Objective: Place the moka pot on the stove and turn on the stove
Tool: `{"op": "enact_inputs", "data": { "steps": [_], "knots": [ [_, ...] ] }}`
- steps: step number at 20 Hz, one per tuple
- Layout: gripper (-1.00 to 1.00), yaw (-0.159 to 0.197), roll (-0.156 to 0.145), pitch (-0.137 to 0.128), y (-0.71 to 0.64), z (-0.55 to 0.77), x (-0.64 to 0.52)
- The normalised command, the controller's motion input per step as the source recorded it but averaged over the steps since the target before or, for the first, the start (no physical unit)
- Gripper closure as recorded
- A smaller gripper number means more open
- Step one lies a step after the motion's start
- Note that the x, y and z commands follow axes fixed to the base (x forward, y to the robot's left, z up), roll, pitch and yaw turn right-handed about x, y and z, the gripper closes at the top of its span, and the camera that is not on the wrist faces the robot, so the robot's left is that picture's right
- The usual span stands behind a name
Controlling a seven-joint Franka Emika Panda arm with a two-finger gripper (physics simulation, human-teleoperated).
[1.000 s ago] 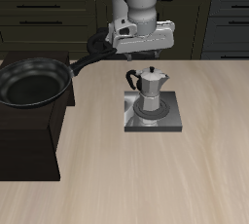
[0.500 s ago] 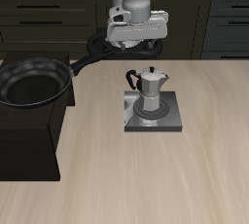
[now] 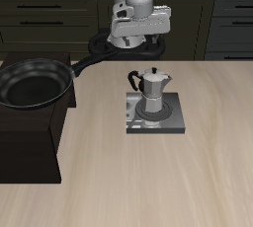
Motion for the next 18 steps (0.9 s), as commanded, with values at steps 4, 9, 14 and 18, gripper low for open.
{"op": "enact_inputs", "data": {
  "steps": [4, 9, 14, 18],
  "knots": [
    [-1.00, 0.025, 0.010, -0.027, 0.20, -0.03, -0.25],
    [-1.00, -0.009, 0.000, 0.020, 0.12, -0.08, -0.09],
    [-1.00, 0.004, -0.008, 0.013, 0.07, -0.07, -0.05],
    [-1.00, 0.008, -0.022, -0.015, 0.01, -0.05, -0.05]
  ]
}}
